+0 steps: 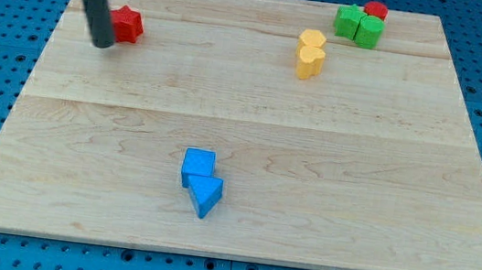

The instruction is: Move the red star towards the top center of the board

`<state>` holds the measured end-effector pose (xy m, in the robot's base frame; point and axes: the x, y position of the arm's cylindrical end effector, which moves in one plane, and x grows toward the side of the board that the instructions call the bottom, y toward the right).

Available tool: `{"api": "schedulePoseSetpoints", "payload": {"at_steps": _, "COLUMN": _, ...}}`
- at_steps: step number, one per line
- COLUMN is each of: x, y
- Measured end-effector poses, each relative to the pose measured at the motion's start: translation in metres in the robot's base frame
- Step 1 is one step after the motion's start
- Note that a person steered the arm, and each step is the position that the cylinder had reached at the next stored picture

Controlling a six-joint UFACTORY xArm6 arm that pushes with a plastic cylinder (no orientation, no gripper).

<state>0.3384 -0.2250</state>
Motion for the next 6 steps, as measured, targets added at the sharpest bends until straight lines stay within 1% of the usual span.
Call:
{"api": "schedulePoseSetpoints", "payload": {"at_steps": 1, "x": -0.028, "y": -0.011}}
{"api": "schedulePoseSetpoints", "payload": {"at_steps": 2, "x": -0.053, "y": 0.013}}
{"api": "schedulePoseSetpoints", "payload": {"at_steps": 3, "x": -0.051, "y": 0.052}}
{"api": "schedulePoseSetpoints", "payload": {"at_steps": 4, "x": -0.026, "y": 0.005}}
{"api": "schedulePoseSetpoints", "payload": {"at_steps": 5, "x": -0.007, "y": 0.047}}
{"api": "schedulePoseSetpoints", "payload": {"at_steps": 6, "x": -0.04, "y": 0.102}}
